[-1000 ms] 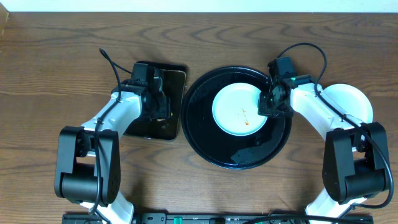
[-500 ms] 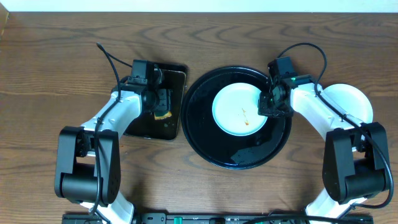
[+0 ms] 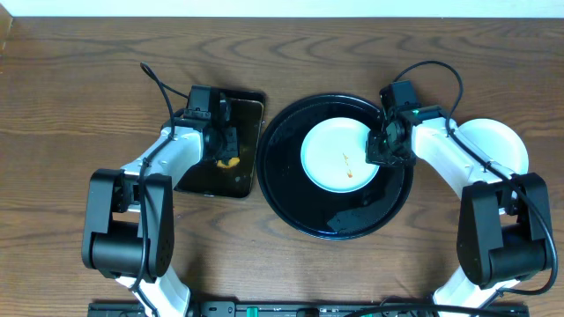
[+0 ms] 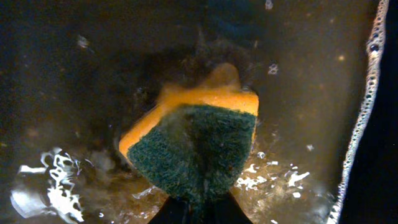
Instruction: Clean dirty plates on tray and stack at the side
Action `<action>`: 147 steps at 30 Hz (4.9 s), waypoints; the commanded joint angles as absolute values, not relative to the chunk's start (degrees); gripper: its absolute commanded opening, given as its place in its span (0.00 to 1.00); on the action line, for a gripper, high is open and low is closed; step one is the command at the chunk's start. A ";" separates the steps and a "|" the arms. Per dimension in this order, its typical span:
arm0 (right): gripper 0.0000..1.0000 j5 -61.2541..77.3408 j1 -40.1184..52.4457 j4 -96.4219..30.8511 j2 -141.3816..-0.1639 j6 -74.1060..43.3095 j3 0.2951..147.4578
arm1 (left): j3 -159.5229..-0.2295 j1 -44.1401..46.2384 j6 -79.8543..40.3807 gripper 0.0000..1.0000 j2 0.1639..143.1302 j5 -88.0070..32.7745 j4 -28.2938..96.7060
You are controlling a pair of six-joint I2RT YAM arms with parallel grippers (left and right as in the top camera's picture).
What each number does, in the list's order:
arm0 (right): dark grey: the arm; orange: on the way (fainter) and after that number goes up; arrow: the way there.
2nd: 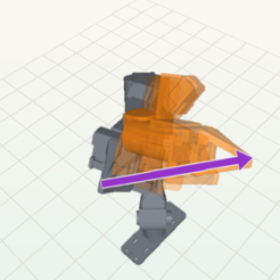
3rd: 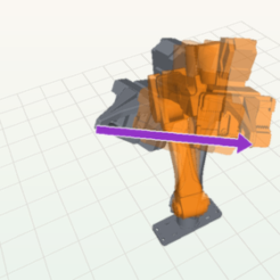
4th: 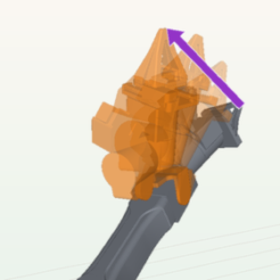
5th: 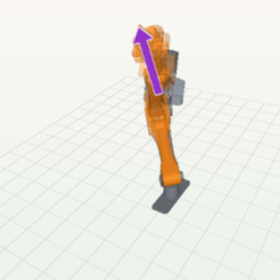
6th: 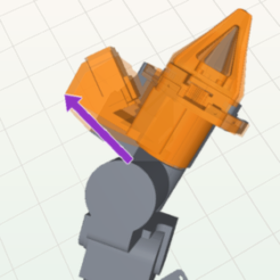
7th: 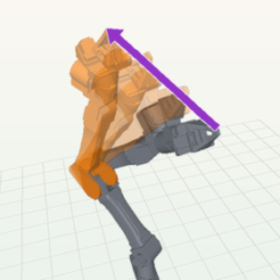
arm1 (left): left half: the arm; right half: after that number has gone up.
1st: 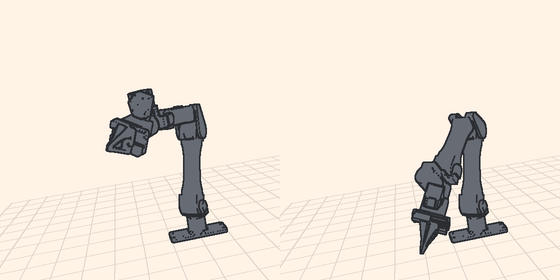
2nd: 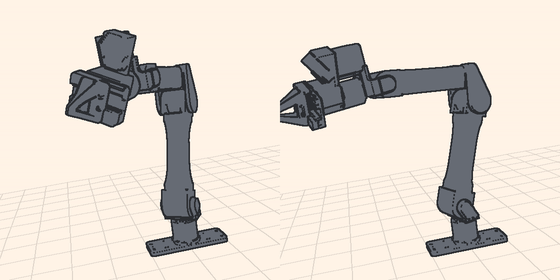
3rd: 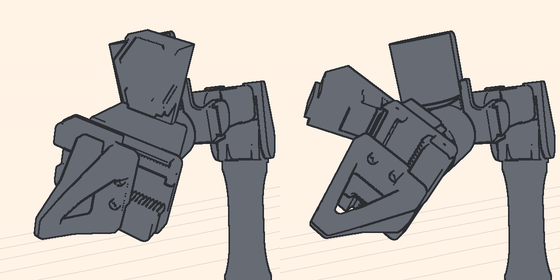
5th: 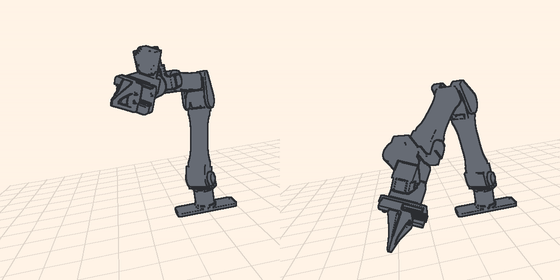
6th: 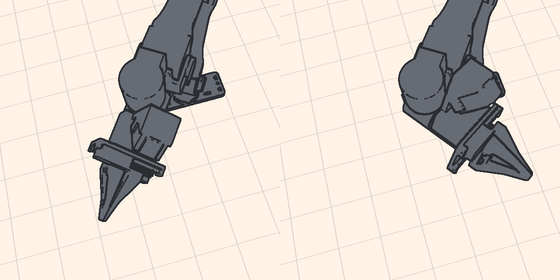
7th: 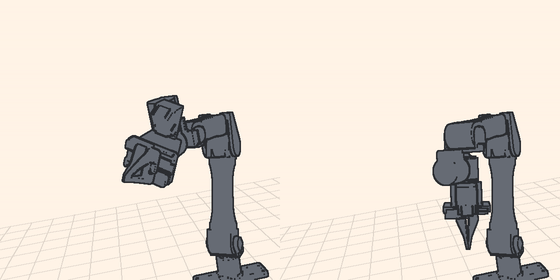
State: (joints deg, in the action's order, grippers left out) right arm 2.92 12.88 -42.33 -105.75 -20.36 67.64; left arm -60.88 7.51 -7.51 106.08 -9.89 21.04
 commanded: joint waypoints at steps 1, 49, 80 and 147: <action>0.01 1.08 12.84 -42.70 -106.10 -19.42 67.26 | -61.84 7.31 -7.14 0.07 104.47 -9.37 21.26; 0.01 1.10 12.84 -42.70 -106.10 -19.42 67.26 | -60.40 8.05 -9.34 0.08 106.17 -10.46 23.11; 0.01 1.06 12.73 -42.65 -106.10 -19.00 67.26 | -61.82 8.01 7.51 0.07 87.31 -11.05 14.90; 0.01 0.89 12.73 -42.98 -106.10 -19.00 67.26 | -61.73 7.97 -6.76 0.08 92.77 -7.18 14.26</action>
